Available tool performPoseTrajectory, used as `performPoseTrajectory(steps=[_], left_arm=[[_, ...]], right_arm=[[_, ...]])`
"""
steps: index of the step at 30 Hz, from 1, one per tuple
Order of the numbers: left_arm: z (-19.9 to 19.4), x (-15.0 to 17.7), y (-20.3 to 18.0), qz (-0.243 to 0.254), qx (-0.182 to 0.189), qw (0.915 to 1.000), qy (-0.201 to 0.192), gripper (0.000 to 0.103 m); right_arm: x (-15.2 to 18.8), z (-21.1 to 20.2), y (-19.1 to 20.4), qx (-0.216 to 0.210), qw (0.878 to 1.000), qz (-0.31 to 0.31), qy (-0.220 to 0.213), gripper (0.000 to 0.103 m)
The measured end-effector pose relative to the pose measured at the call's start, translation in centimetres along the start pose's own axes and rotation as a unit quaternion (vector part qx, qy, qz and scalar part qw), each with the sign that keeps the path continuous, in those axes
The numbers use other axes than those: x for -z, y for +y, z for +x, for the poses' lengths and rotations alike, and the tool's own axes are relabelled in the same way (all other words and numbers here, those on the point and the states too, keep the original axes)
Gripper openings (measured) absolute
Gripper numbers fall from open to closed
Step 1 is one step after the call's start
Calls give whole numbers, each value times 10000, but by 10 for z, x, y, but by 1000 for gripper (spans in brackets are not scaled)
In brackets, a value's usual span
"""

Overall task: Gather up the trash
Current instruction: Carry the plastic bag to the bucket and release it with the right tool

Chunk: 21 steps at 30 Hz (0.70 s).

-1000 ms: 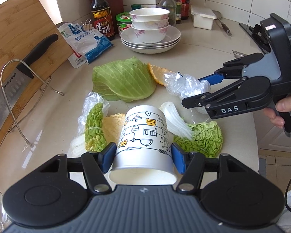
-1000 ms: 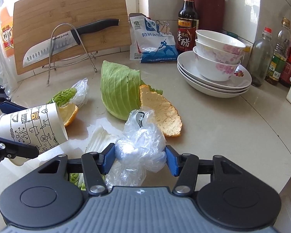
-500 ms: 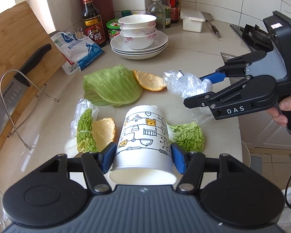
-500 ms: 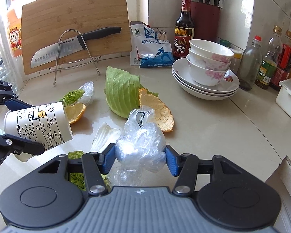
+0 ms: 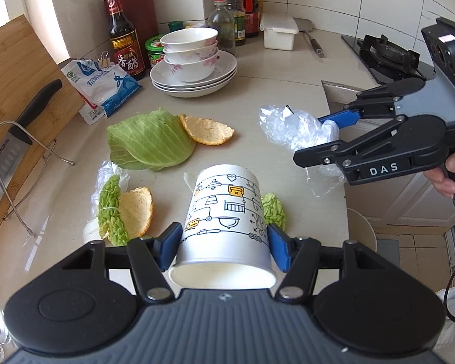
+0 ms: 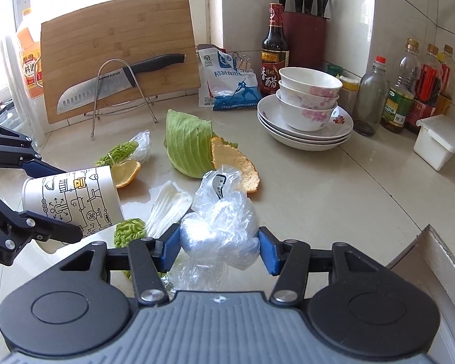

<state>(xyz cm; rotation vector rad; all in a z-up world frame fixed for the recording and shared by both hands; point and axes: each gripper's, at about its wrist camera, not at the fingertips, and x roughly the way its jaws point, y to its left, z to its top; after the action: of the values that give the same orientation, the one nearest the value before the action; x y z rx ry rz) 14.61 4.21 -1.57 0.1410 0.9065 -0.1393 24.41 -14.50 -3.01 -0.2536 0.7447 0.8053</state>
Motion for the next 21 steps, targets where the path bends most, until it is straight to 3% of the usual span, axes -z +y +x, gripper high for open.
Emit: performPoseTrajectory(steps=[12,21], left_arm=[[6,-13,-52,364,497,9981,-21,60],[22,-22,-103,614,1007,9930,13,60]], right_arm=[[43,-49,-21,275,9991,325,72,59],[94,-70,-51,755,9926,880,369,59]])
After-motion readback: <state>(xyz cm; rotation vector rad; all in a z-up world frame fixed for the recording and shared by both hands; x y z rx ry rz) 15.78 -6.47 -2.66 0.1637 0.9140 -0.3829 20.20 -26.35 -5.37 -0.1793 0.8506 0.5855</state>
